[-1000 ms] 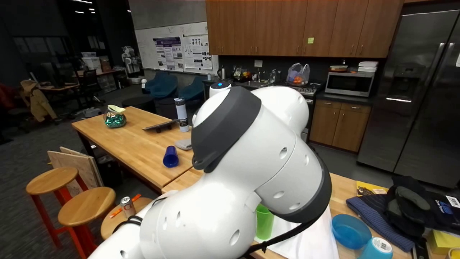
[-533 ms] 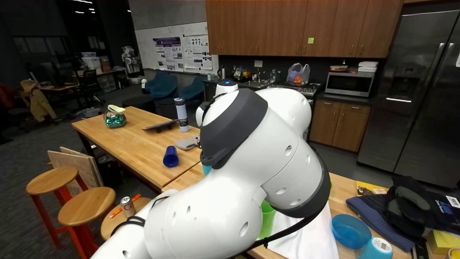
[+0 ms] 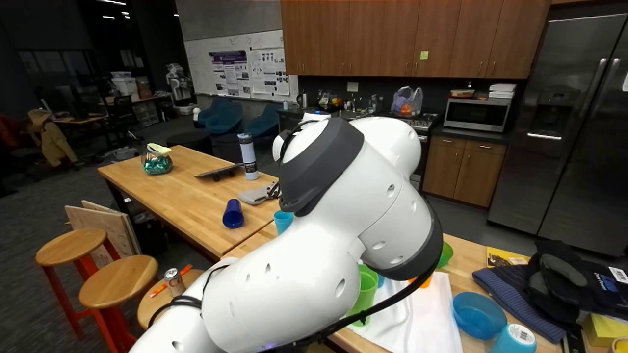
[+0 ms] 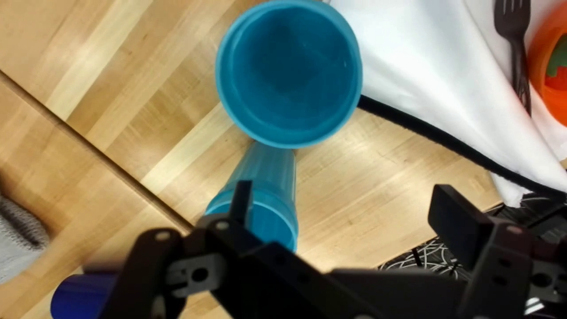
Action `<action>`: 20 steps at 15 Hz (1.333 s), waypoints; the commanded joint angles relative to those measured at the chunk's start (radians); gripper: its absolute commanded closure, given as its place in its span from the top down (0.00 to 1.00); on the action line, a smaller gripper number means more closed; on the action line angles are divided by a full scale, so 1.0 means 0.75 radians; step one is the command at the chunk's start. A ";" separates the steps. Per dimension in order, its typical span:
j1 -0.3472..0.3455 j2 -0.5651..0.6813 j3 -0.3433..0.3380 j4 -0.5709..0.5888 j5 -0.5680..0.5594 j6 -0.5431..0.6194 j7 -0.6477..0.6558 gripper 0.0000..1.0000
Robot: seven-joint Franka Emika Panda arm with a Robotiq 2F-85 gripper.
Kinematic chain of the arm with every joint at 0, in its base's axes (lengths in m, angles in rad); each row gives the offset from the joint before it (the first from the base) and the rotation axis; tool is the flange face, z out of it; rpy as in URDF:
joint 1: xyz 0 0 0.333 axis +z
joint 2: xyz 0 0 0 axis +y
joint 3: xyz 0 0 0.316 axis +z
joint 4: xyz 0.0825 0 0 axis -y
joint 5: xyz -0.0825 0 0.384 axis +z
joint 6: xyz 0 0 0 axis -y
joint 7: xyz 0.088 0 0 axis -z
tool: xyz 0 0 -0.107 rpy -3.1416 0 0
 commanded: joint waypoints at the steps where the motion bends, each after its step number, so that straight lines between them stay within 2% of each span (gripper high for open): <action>1: -0.066 -0.067 0.020 0.011 0.050 -0.065 -0.052 1.00; 7: -0.157 -0.080 0.023 -0.030 -0.006 -0.037 -0.067 1.00; 14: -0.128 -0.155 -0.018 -0.044 -0.086 -0.049 -0.112 1.00; 20: -0.122 -0.199 -0.026 -0.087 -0.177 0.015 -0.113 1.00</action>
